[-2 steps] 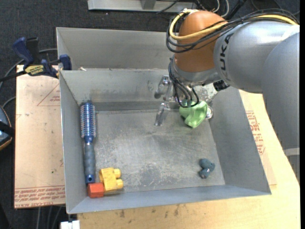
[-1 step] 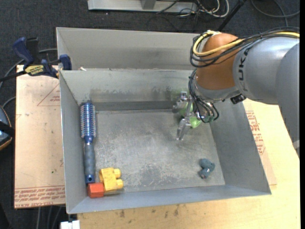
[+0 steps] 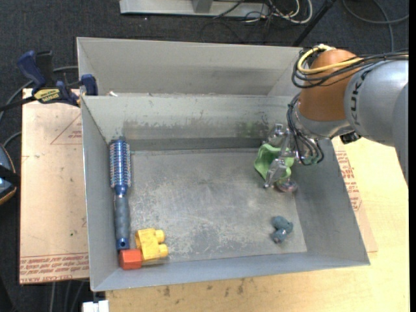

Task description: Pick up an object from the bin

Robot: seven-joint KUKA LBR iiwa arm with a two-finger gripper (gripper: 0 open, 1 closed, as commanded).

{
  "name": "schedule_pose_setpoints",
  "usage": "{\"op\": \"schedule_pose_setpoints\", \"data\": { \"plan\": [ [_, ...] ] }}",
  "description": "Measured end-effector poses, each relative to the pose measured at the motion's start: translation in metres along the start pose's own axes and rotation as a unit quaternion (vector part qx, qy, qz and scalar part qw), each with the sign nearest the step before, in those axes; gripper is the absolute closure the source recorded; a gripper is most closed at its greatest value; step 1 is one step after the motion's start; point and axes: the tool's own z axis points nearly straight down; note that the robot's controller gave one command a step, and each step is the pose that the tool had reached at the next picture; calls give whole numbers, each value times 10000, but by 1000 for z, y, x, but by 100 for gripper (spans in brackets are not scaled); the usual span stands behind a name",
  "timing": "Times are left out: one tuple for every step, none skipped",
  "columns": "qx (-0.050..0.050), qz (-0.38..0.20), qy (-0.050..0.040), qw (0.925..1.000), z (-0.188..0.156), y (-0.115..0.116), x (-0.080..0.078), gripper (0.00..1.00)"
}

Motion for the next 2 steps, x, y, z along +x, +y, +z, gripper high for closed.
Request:
{"op": "schedule_pose_setpoints", "data": {
  "plan": [
    [18,-29,-38,10000,-3,2,-2,100],
    [35,-1098,-40,9939,-239,-22,24,100]
  ]
}}
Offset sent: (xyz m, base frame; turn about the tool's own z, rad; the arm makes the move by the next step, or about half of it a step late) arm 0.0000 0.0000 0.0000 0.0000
